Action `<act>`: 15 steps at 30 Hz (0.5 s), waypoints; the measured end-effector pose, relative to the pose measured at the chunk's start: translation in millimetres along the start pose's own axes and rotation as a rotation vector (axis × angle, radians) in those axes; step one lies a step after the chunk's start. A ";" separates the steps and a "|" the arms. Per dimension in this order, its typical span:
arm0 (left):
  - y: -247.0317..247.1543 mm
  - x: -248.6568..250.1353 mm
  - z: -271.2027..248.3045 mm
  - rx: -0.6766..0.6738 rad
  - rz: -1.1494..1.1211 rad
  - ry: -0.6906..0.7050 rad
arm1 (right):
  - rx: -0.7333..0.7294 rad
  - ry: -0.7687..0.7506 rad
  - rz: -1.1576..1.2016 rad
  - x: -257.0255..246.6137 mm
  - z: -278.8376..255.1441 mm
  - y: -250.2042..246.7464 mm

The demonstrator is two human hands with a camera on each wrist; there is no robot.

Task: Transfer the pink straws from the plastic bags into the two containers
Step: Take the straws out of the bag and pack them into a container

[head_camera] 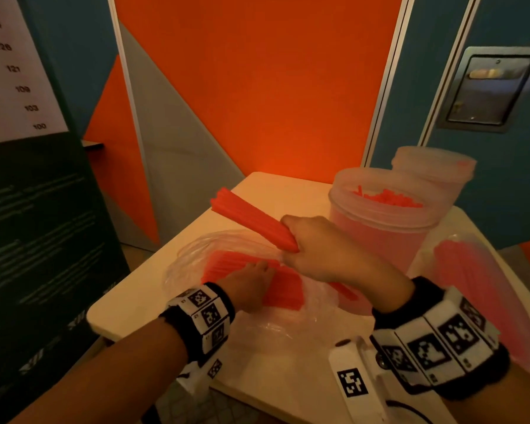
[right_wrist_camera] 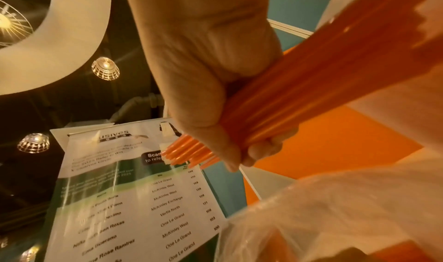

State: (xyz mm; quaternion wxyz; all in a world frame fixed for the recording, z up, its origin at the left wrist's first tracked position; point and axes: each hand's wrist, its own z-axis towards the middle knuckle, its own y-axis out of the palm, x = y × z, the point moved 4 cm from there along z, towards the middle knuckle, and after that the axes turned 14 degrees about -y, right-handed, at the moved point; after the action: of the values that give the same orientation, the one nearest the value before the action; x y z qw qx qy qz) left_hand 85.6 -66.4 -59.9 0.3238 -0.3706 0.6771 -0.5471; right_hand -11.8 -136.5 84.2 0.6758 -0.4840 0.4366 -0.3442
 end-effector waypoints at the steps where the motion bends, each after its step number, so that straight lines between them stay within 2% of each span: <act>1: 0.5 0.5 1.4 0.018 -0.005 -0.009 | -0.015 0.032 -0.011 4.7 -1.5 4.7; 9: 1.2 2.5 4.1 0.045 0.112 0.017 | -0.016 0.118 0.023 33.7 -1.7 26.8; 15: -5.9 -3.8 0.8 0.187 0.007 0.076 | 0.027 0.176 0.024 49.3 1.0 35.7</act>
State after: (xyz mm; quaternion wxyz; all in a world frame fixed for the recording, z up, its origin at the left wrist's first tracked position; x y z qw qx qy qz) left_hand 89.1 -64.3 -54.2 0.3328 -0.3155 0.6361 -0.6206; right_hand 9.4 -169.4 37.6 0.6454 -0.4372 0.4955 -0.3831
